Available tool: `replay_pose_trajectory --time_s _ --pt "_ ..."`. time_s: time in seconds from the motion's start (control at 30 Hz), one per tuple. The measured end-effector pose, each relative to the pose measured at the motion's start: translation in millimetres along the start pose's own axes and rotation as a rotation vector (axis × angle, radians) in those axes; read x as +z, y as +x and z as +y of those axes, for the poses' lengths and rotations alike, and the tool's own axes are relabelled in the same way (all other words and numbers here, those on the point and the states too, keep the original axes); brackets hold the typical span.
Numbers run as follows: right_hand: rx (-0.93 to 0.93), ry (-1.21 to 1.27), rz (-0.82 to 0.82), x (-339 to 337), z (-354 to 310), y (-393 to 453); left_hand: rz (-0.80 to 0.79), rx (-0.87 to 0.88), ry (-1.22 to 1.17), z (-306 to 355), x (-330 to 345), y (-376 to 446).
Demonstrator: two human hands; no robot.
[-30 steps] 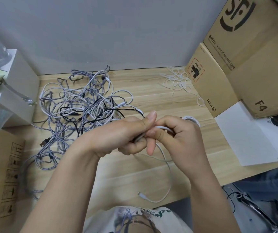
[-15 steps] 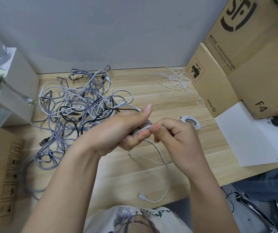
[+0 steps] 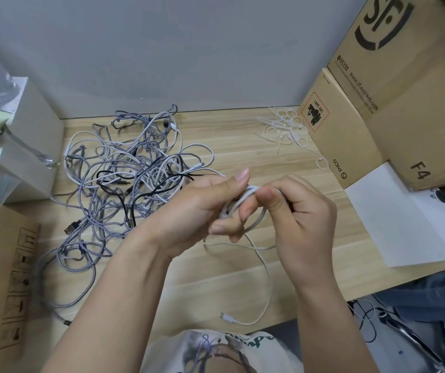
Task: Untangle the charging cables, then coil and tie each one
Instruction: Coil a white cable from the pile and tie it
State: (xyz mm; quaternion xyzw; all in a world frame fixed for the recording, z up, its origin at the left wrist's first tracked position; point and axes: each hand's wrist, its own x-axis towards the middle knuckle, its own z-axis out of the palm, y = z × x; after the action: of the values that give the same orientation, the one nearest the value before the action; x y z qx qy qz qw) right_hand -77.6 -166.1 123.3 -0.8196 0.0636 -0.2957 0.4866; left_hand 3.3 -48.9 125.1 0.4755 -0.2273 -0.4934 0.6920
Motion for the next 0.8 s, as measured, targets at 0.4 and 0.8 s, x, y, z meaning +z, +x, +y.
replay_pose_trajectory --time_s 0.4,0.8 --pt "0.275 0.249 0.050 2 11 8 0.010 0.151 -0.236 -4 5 2" --pt "0.561 0.064 -0.566 23 17 -10 0.319 0.292 -0.118 -14 -2 17"
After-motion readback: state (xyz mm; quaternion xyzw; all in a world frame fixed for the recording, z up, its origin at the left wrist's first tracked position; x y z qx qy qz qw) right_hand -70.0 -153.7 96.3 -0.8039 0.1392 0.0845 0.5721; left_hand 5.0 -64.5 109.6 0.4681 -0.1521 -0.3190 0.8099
